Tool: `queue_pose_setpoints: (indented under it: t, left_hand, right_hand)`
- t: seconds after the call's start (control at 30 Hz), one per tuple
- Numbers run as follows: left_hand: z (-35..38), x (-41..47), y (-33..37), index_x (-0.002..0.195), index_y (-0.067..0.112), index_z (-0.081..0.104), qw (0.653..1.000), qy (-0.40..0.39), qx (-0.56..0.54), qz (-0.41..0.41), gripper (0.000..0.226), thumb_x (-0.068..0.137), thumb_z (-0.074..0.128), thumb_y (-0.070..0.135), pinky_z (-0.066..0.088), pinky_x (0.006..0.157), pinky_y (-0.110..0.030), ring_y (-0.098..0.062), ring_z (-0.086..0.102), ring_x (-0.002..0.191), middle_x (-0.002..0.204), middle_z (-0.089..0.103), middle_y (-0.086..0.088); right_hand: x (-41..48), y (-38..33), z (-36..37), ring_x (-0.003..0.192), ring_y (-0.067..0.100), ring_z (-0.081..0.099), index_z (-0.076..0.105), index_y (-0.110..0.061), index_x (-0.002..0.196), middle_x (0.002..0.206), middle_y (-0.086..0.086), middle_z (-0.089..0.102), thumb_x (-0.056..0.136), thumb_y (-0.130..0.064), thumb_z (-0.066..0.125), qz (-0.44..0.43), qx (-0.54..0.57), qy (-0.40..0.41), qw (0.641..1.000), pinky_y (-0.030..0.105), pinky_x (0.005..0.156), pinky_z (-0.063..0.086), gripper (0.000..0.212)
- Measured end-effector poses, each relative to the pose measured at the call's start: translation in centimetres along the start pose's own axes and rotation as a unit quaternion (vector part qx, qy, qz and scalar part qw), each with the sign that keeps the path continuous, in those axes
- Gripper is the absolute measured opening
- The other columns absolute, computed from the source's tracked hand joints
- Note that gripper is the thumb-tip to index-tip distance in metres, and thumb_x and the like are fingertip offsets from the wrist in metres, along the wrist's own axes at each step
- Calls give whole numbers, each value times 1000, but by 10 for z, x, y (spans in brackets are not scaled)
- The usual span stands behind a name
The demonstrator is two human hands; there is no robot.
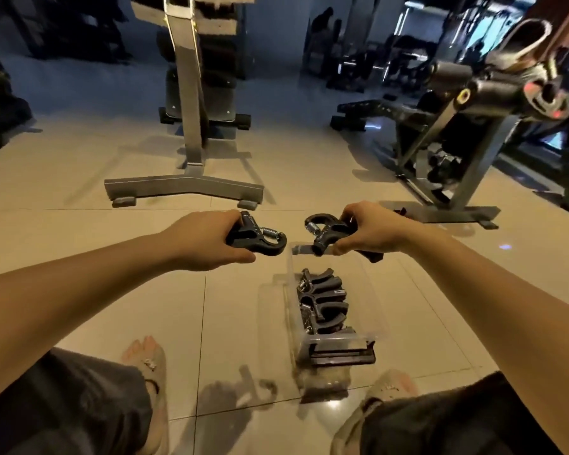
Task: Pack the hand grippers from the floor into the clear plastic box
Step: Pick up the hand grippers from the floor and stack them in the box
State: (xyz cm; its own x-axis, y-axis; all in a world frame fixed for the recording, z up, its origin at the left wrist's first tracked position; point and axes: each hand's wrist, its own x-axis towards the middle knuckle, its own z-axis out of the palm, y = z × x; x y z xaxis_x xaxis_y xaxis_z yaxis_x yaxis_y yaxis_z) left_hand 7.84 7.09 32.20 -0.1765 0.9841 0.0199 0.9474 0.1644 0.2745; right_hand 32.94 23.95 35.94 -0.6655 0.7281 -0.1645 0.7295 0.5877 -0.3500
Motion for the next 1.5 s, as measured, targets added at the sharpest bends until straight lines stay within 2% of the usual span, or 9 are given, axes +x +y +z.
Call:
queue_pose_setpoints:
  t: [0.17,0.43,0.67,0.73,0.83,0.93,1.1,1.27,1.5]
  left_hand:
    - [21,51,37,111,31,46,998,-34,31,30,43,86,67,59,43,62,-24,-8,56,78,92,59,9]
    - [34,97,70,111,31,48,987,-63,124,76,44,85,66,62,52,78,-31,-11,56,82,95,60,9]
    - [55,126,48,114,30,49,980,-96,160,67,45,85,66,61,42,72,-27,-13,55,82,94,57,11]
    - [62,144,40,114,30,50,976,-115,175,66,45,85,66,61,41,71,-27,-13,55,82,93,56,12]
    - [69,174,35,114,29,50,978,-111,165,67,47,85,66,62,42,70,-28,-14,56,81,93,58,11]
    - [77,194,33,108,31,48,982,-113,135,68,44,84,68,61,38,66,-28,-14,54,78,89,56,12]
    - [83,205,31,100,34,43,986,-116,107,55,41,81,72,56,36,64,-29,-11,50,75,79,48,17]
    - [100,209,25,95,34,44,992,-121,46,8,41,76,77,49,37,64,-31,-14,53,77,80,50,18]
    - [118,222,9,101,32,47,990,-107,93,-8,45,76,77,54,35,70,-31,-16,49,82,85,47,16]
  right_hand:
    - [9,59,11,88,18,64,60,-20,110,96,-1,66,74,-44,85,-6,-56,-37,998,41,84,58,50]
    - [39,95,21,87,20,63,60,-20,107,95,-1,66,73,-47,83,-27,-110,-80,990,42,79,57,49]
    - [80,129,32,91,20,62,61,-21,117,102,-2,66,74,-50,82,-38,-172,-138,975,40,82,57,56]
    - [95,140,31,84,18,62,61,-22,116,101,-3,66,77,-47,81,-27,-168,-127,977,39,78,58,51]
    - [116,159,32,62,15,65,61,-21,113,98,-2,66,79,-43,80,-11,-145,-109,983,33,60,60,45]
    - [138,179,39,64,19,68,60,-22,115,98,-2,65,79,-42,80,-7,-138,-110,984,32,53,60,45]
    - [158,194,67,85,18,64,56,-25,117,100,-6,62,78,-42,80,-37,-74,-125,989,38,74,59,49]
    - [164,197,108,81,21,67,53,-24,114,103,-1,64,73,-34,79,-52,-41,-193,979,41,66,61,50]
    - [175,212,167,97,19,59,56,-25,115,112,-3,61,73,-38,78,-117,-117,-194,967,36,80,53,49]
